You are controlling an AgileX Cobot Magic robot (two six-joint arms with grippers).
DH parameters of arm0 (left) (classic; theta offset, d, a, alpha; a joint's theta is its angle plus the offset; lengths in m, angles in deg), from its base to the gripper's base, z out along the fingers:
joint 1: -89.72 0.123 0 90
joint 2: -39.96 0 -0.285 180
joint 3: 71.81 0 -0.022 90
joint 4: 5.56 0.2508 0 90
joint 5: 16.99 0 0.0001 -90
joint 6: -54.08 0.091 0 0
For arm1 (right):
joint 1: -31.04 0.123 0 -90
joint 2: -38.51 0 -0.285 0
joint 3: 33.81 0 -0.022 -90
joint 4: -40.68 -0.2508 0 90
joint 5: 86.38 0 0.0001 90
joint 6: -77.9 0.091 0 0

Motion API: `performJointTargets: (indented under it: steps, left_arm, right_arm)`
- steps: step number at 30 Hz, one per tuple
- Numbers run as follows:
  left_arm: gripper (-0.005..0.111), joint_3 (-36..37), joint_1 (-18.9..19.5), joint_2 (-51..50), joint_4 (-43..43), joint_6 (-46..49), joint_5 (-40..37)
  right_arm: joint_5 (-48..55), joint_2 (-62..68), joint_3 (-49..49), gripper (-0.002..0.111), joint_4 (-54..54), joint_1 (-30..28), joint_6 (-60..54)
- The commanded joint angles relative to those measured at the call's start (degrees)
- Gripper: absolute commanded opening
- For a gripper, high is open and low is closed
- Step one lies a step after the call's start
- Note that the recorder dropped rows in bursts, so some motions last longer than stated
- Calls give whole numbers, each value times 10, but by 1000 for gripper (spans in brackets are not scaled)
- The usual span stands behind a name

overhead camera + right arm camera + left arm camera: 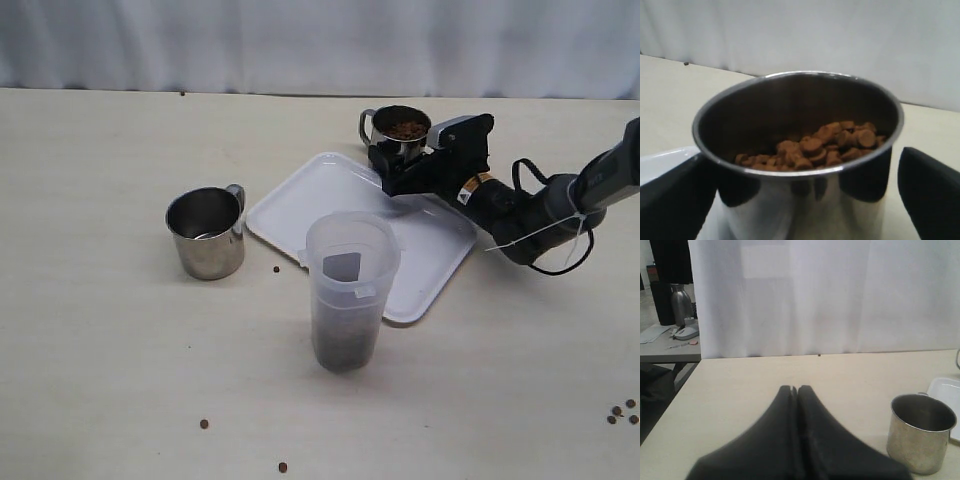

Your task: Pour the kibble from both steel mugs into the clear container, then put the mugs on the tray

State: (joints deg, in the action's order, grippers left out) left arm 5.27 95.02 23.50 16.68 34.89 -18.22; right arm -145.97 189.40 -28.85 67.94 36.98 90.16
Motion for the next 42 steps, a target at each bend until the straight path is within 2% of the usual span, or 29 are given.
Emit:
performJointTargets:
  steps: [1, 22, 25, 30, 37, 42]
  left_arm:
    - [0, 1, 1, 4, 0, -2, 3]
    - [0, 1, 1, 4, 0, -2, 3]
    - [0, 1, 1, 4, 0, -2, 3]
    - [0, 1, 1, 4, 0, -2, 3]
    - [0, 1, 1, 4, 0, -2, 3]
    - [0, 1, 1, 4, 0, -2, 3]
  right_arm:
    - [-3, 2, -7, 98, 6, 2, 6]
    - [-3, 2, -7, 97, 6, 2, 6]
    - [-3, 2, -7, 86, 6, 2, 6]
    - [-3, 2, -7, 59, -8, 2, 6]
    - [-1, 2, -7, 37, -8, 2, 6]
    - [-1, 2, -7, 16, -8, 2, 6]
